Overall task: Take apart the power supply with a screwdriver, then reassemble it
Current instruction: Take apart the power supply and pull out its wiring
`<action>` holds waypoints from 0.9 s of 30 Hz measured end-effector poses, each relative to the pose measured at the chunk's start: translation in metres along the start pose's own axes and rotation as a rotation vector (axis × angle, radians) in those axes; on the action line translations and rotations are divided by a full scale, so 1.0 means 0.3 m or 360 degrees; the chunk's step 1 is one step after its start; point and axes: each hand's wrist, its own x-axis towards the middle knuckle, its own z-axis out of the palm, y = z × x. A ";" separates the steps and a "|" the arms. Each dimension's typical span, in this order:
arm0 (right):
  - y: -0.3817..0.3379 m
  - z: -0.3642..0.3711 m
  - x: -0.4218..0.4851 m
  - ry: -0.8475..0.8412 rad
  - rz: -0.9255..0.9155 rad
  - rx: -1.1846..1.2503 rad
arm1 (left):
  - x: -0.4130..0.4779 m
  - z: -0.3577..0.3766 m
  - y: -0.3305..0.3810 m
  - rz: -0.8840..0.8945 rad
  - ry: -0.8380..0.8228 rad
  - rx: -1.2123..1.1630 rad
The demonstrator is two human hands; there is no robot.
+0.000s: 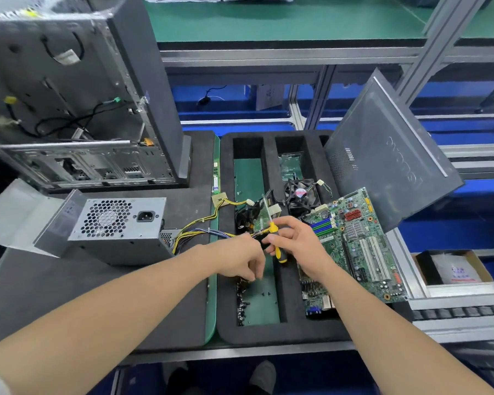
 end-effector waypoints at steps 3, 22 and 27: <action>-0.047 0.039 0.025 0.0006 -0.0038 0.0110 | -0.068 -0.080 -0.007 -0.0055 0.0334 -0.0165; -0.507 0.536 0.162 0.0398 -0.0673 0.0521 | -0.559 -0.378 -0.376 0.0119 0.1233 -0.2173; -0.545 0.614 0.162 0.0458 -0.0863 0.0216 | -0.605 -0.354 -0.413 0.0215 0.1167 -0.2270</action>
